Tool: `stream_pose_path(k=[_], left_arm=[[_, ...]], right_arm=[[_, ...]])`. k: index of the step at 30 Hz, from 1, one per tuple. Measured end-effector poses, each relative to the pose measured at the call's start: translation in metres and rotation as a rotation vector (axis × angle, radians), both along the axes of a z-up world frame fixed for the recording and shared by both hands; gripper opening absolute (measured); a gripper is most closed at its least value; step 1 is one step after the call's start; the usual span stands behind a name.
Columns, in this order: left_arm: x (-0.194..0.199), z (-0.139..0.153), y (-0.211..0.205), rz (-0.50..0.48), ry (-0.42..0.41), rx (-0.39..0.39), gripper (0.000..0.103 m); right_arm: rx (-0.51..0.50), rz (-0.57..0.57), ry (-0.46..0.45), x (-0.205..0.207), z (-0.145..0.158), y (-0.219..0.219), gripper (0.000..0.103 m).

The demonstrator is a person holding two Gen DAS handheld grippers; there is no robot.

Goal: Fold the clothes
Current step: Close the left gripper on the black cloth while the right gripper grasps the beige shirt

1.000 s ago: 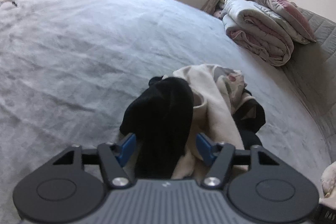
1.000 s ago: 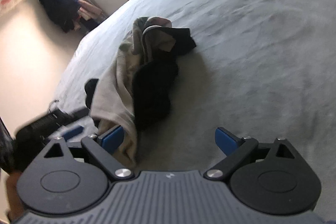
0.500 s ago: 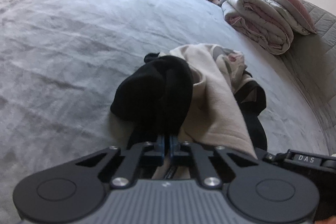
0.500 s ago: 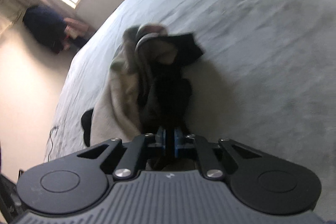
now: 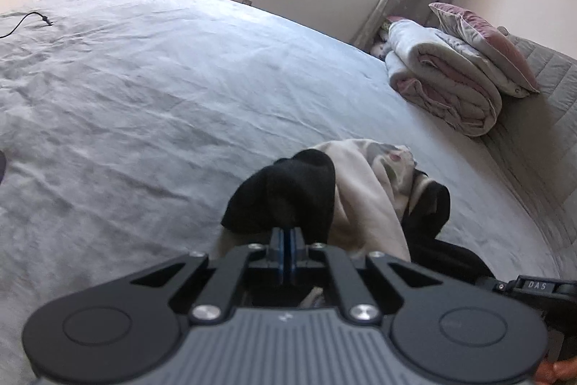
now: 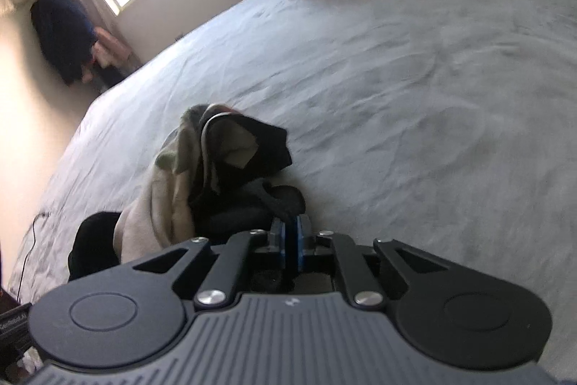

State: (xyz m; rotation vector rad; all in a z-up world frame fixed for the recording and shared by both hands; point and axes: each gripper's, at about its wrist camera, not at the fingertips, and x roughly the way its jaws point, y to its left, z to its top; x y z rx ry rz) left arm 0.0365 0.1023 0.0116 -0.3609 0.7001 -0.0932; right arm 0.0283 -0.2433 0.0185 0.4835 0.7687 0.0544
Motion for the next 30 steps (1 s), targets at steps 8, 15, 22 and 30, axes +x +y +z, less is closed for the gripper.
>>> stream_pose_path(k=[8, 15, 22, 30], left_arm=[[0.015, -0.013, 0.013, -0.012, 0.085, -0.122, 0.02], [0.023, -0.02, 0.008, -0.024, 0.125, -0.142, 0.04], [0.032, -0.033, 0.004, -0.033, 0.194, -0.132, 0.038], [0.025, -0.018, 0.0, -0.023, 0.114, -0.048, 0.004]], right_arm=[[-0.055, 0.132, -0.031, -0.012, 0.02, 0.04, 0.048], [-0.057, 0.219, 0.0, -0.003, 0.009, 0.085, 0.056], [-0.144, 0.218, 0.04, 0.01, -0.012, 0.11, 0.054], [-0.127, 0.314, -0.025, -0.01, 0.012, 0.102, 0.012]])
